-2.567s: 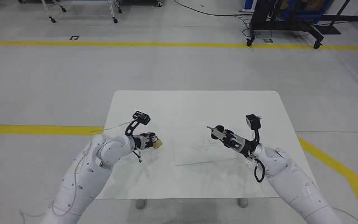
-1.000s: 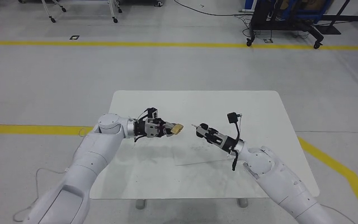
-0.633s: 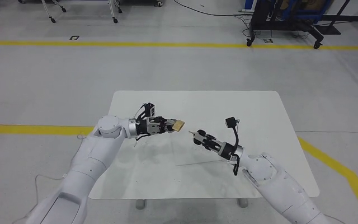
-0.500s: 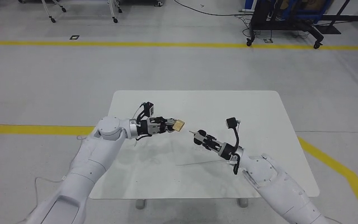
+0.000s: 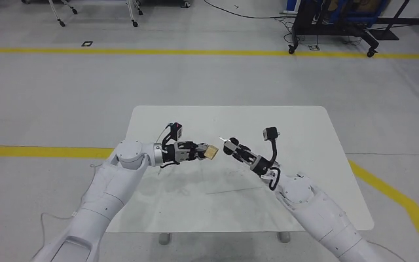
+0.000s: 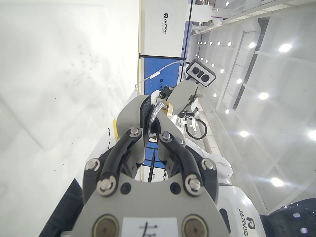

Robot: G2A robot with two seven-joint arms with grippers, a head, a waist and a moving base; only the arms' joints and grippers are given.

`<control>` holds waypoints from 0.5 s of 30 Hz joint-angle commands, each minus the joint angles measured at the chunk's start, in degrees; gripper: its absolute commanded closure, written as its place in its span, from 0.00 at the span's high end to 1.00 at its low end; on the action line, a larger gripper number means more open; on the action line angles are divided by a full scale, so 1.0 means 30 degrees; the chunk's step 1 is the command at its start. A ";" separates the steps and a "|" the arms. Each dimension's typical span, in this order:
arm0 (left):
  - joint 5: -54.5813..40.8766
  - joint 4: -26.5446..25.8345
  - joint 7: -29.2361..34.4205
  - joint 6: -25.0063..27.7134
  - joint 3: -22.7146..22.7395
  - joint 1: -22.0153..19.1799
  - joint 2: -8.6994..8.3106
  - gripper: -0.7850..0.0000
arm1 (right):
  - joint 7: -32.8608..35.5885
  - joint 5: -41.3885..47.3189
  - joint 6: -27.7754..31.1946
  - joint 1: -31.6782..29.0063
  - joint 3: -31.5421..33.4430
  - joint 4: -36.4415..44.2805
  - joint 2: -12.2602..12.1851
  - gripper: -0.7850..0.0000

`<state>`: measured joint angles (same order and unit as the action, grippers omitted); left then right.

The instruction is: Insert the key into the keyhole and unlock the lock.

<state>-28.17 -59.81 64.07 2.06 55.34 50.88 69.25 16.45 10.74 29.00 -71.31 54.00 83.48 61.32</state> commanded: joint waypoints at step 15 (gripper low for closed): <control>0.0357 -0.0078 0.0134 -0.0220 0.0078 -0.0007 -0.0019 0.00 | -0.0082 -0.1544 -0.0756 0.0986 -0.0550 -0.0900 0.0708 0.00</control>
<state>-27.20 -60.07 64.65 1.51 55.56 50.87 69.19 15.87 6.32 26.87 -68.28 52.41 80.69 63.41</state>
